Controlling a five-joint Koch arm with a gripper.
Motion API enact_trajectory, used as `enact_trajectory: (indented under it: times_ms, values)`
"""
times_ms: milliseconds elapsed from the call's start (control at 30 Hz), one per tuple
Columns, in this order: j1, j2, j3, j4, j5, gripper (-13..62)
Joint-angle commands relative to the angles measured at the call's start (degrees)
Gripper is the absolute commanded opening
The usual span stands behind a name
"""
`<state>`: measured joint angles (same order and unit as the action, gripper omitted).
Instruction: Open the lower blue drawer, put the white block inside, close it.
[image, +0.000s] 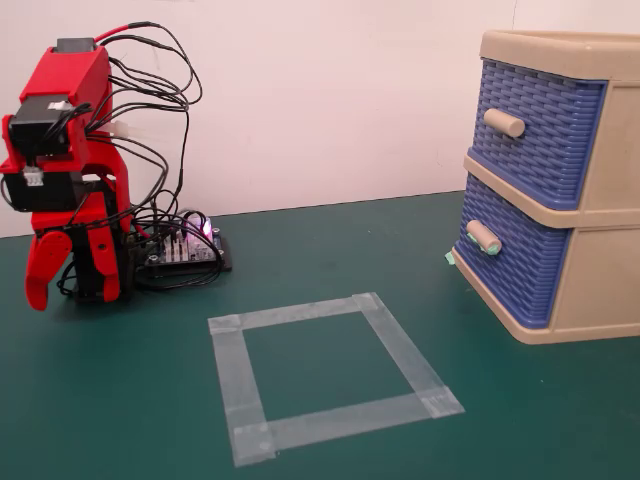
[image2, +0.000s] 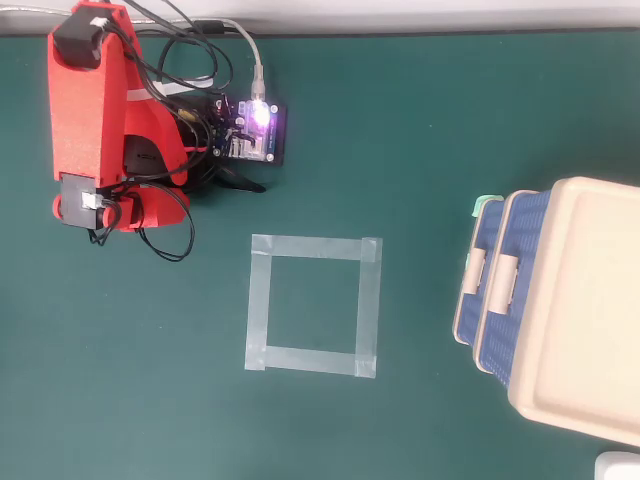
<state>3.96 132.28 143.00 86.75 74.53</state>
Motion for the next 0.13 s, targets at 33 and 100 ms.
enact_trajectory:
  times_ms: [33, 100]
  values:
    - [0.3, 2.5, 1.6, 6.8, 0.1, 34.4]
    - [0.3, 2.5, 1.6, 6.9, 0.1, 34.4]
